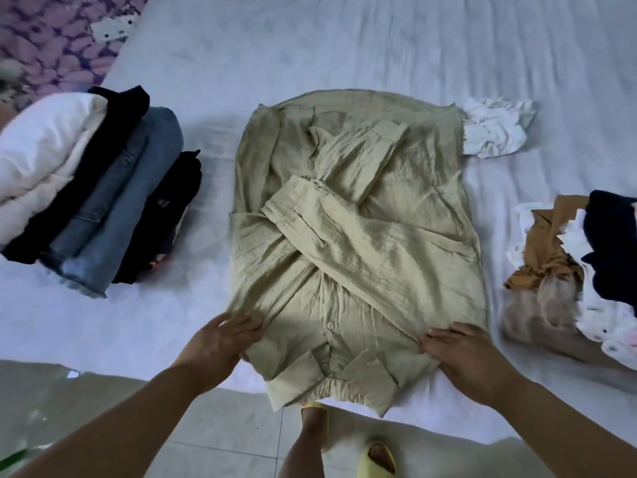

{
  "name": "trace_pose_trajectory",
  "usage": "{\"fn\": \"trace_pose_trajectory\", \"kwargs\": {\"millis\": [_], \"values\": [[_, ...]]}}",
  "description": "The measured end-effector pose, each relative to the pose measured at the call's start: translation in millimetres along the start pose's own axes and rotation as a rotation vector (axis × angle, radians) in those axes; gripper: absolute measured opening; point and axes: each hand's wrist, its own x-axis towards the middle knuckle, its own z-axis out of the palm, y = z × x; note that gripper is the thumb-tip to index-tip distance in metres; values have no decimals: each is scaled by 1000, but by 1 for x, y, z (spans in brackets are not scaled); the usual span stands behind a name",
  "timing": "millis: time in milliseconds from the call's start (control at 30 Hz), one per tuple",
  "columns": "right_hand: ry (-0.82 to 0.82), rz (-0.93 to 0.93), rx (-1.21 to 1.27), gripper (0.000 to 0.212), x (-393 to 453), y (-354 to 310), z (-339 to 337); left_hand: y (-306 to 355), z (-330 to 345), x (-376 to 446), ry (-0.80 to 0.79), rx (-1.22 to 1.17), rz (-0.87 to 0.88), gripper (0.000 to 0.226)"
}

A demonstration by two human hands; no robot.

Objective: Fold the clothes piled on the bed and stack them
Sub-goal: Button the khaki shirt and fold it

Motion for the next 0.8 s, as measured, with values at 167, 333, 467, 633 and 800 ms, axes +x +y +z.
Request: {"fn": "trace_pose_trajectory", "kwargs": {"millis": [167,333,467,633,800], "values": [[-458,229,270,27,6,-21,-36,21,-33,-8,-347,-245,-326,47],[-762,321,447,24,-5,-48,-57,34,-50,-17,-723,-312,-402,32],[-811,453,569,18,2,-37,-80,16,-64,-10,-777,-640,-586,22],[-556,639,785,6,28,5,-112,-19,-99,23,-640,-943,-713,24],[-138,798,1012,8,76,23,-146,-52,-114,72,-293,-1094,-820,12]]}}
